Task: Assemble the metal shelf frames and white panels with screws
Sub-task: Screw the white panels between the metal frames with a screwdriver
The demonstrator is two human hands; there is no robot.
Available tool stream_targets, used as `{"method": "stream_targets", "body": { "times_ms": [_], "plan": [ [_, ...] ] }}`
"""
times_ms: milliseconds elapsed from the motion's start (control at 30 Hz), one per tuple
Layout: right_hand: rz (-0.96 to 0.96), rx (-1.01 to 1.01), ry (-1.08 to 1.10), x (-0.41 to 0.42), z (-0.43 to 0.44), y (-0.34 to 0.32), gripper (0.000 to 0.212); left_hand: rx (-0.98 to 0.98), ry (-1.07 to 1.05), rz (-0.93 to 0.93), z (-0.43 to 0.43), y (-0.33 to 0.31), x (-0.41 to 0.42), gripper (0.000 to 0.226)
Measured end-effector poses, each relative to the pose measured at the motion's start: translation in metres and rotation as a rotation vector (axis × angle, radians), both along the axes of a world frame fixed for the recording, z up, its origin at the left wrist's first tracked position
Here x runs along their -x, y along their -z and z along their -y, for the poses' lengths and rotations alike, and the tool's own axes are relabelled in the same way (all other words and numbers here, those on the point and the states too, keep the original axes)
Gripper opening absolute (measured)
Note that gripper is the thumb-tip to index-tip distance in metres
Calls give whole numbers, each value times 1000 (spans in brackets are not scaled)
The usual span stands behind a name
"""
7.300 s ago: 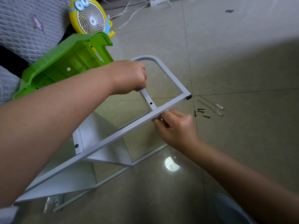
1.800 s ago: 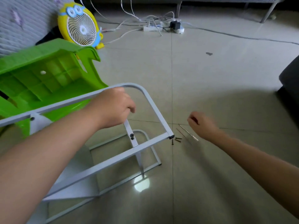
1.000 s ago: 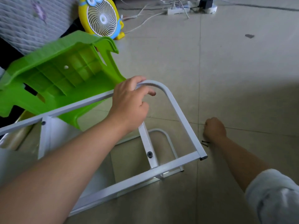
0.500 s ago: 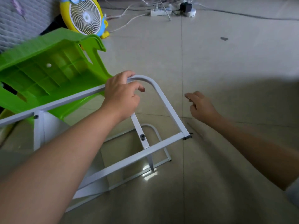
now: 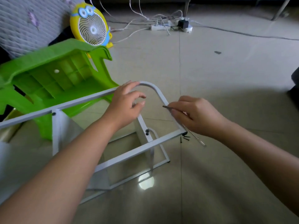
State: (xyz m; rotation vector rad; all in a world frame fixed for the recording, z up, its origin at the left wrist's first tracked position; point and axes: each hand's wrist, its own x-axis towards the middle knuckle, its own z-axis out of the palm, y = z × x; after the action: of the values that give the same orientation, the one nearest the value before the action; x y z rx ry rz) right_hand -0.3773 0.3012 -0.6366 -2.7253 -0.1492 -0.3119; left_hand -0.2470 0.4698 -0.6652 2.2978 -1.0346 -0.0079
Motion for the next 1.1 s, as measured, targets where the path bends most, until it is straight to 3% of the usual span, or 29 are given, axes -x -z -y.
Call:
{"method": "stream_targets", "body": {
  "times_ms": [100, 233, 400, 533, 633, 700, 800, 900, 1100],
  "plan": [
    [-51, 29, 5, 0, -5, -10, 50, 28, 73, 25, -27, -7, 21, 49],
    [-17, 109, -128, 2, -11, -20, 35, 70, 24, 65, -55, -12, 67, 43],
    [15, 137, -108, 3, -19, -16, 46, -127, -14, 289, -56, -5, 100, 44],
    [-17, 130, -115, 5, -22, -17, 57, -68, -9, 372, -54, 2, 102, 40],
    [-99, 142, -133, 4, -19, -18, 42, -34, 17, 431, -54, 3, 97, 39],
    [-56, 110, -167, 2, -22, -19, 40, -25, 5, 483, -53, 3, 93, 37],
    [17, -63, -75, 2, -24, -18, 31, 8, -17, 536, -48, 3, 89, 30],
    [61, -291, 54, 2, -27, -20, 8, 78, -35, 505, -45, 3, 86, 26],
    [189, -900, 145, 0, -30, -23, 26, 138, -17, 409, -43, 1, 82, 30]
  ]
}}
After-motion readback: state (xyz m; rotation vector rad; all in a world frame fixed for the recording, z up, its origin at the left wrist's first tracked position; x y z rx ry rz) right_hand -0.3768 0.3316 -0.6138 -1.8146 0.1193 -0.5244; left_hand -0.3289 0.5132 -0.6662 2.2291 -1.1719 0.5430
